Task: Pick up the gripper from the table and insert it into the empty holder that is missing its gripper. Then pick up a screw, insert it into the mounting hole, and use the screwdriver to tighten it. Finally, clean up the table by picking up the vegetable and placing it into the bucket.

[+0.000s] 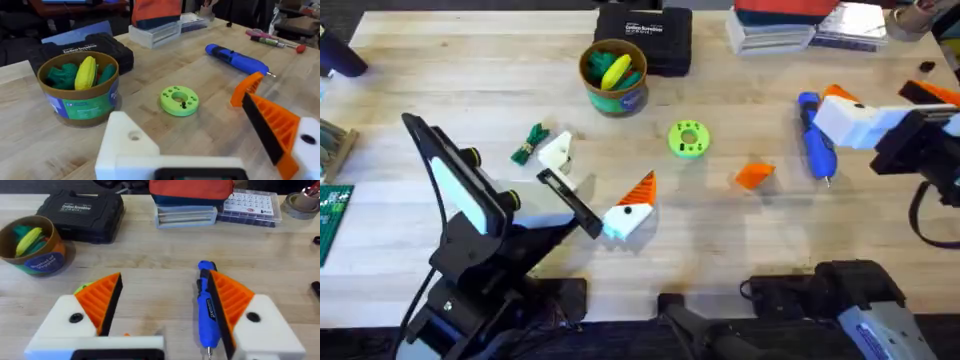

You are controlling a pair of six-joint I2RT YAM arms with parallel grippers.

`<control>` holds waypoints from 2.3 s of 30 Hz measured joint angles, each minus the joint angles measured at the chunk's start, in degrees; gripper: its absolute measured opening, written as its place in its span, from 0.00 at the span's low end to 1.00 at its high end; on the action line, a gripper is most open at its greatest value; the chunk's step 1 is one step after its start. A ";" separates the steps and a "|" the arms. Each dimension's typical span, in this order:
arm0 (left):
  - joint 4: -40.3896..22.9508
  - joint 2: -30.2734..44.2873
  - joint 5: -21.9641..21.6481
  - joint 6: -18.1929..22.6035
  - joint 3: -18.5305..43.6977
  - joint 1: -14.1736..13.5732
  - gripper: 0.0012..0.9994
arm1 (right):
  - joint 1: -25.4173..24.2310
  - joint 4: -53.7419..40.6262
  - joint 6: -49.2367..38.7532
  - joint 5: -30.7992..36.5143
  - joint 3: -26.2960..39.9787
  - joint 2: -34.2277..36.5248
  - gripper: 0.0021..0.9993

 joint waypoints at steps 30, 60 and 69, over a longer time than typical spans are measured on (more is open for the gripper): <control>0.50 0.00 25.09 -0.20 0.00 0.00 0.99 | 0.00 -0.24 0.14 -0.05 0.07 0.41 0.99; 0.44 0.00 26.95 -0.20 0.00 0.00 0.99 | 12.61 -26.95 -28.27 -9.44 9.83 35.77 0.99; 0.44 0.02 26.95 -0.20 0.00 0.00 0.99 | 12.92 -23.93 -31.87 -4.46 9.77 41.83 0.93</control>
